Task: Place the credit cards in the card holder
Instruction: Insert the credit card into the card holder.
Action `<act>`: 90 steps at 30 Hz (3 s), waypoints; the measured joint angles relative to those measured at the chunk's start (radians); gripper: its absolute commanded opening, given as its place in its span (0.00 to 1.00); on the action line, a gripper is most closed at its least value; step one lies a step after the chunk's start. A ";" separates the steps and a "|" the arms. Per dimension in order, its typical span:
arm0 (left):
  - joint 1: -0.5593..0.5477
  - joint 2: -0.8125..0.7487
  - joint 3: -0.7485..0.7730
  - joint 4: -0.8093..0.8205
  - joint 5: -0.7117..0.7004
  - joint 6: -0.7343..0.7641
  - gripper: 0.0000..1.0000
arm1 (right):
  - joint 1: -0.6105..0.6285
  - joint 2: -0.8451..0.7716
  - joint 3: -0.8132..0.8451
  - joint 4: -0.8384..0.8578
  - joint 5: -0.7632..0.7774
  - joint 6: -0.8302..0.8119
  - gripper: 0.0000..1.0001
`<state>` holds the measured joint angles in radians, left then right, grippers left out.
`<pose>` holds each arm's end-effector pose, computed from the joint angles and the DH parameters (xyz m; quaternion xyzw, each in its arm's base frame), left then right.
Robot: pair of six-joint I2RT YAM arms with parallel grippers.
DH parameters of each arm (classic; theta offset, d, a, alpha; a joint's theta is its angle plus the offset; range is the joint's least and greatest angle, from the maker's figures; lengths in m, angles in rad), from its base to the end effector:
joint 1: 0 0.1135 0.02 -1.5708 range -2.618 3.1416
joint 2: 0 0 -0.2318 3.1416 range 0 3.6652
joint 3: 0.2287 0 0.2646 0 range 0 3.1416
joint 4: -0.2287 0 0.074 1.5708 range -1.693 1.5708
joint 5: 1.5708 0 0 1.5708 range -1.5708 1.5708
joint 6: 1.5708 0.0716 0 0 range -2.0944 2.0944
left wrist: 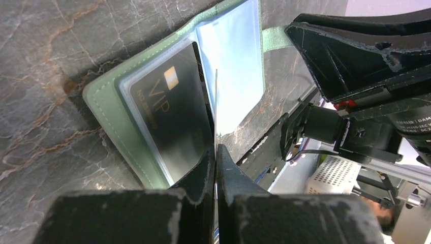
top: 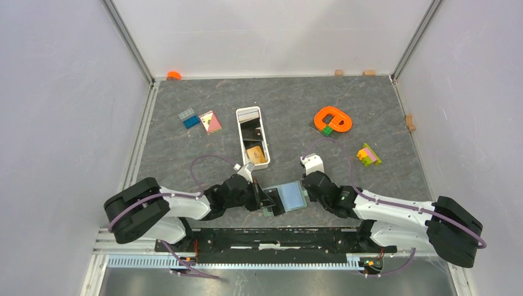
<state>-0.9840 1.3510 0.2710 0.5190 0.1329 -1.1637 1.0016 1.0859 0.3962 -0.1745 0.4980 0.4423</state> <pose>0.1397 -0.2272 0.0636 -0.0464 0.8727 -0.4520 0.1790 0.1570 0.1819 0.0967 -0.1690 0.8975 0.0481 0.4045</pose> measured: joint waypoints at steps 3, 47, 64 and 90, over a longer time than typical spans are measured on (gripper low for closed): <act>0.000 0.036 -0.002 0.050 0.001 -0.024 0.02 | 0.000 0.005 0.000 -0.002 0.012 0.010 0.07; 0.031 0.156 -0.032 0.265 0.000 -0.117 0.02 | 0.000 0.035 0.000 -0.034 0.045 0.041 0.00; 0.036 0.229 0.019 0.269 0.061 -0.084 0.02 | 0.000 0.062 0.000 -0.043 0.044 0.040 0.00; 0.056 0.341 0.063 0.338 0.139 -0.103 0.02 | 0.000 0.064 0.004 -0.063 0.044 0.040 0.00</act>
<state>-0.9276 1.6924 0.3340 0.8570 0.2722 -1.2671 1.0016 1.1503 0.4000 -0.2379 0.5423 0.4828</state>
